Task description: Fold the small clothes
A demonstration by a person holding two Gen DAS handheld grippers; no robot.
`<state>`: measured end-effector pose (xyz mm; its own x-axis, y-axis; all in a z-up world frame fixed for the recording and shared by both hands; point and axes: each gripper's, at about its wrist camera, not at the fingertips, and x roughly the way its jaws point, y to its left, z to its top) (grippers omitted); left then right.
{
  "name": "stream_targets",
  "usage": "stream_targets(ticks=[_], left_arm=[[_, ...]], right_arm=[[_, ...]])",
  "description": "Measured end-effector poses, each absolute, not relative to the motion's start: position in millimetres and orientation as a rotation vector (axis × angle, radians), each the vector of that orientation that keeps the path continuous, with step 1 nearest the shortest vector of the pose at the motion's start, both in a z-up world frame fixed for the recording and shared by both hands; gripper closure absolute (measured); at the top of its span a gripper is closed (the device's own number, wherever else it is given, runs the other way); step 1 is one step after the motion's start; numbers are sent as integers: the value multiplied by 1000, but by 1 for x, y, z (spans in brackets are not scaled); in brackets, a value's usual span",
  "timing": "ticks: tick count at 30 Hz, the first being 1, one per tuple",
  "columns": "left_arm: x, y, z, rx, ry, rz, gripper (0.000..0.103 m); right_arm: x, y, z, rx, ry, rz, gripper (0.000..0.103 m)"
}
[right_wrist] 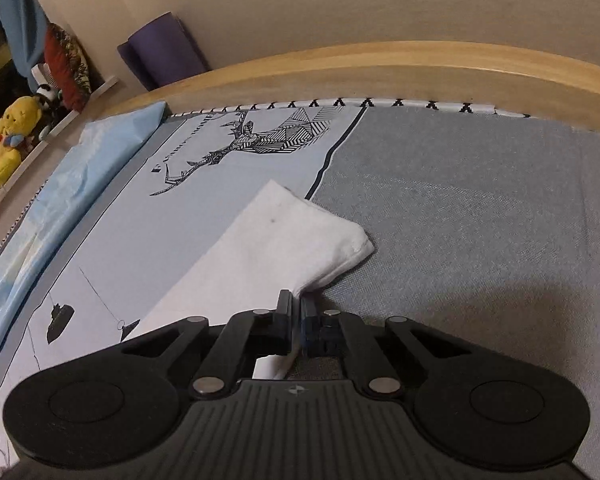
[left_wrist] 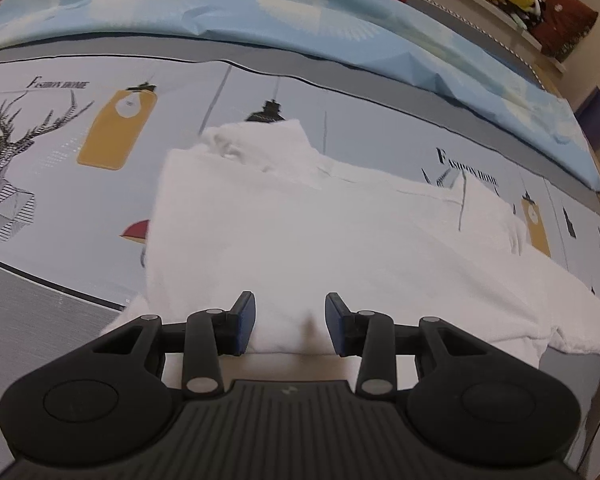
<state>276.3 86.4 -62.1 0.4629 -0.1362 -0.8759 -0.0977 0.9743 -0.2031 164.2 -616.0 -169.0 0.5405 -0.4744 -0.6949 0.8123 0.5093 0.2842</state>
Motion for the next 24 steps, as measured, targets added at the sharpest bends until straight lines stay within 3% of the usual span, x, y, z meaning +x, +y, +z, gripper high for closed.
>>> stream_targets(ticks=[8,14,17,18,19,20,24], left_arm=[[277,131,-43,-328,1048,32,60],[278,181,-33,-434,1025,100,60],[278,206,-24,-500,998,125,60],[278,213,-23,-517,993,131,60],[278,220,-21,-539,989,135,60],[278,225,-21,-556,987,137,60],[277,235,-21,-584,990,137,60]], right_arm=[[225,-477,-85,78,462,-682,100],[236,-276,-26,27,336,-147,100],[226,-180,-17,116,369,167,98],[226,-154,-19,140,432,269,95],[229,-127,-27,146,554,387,75],[230,-103,-38,130,691,477,66],[210,-82,-45,59,859,486,62]])
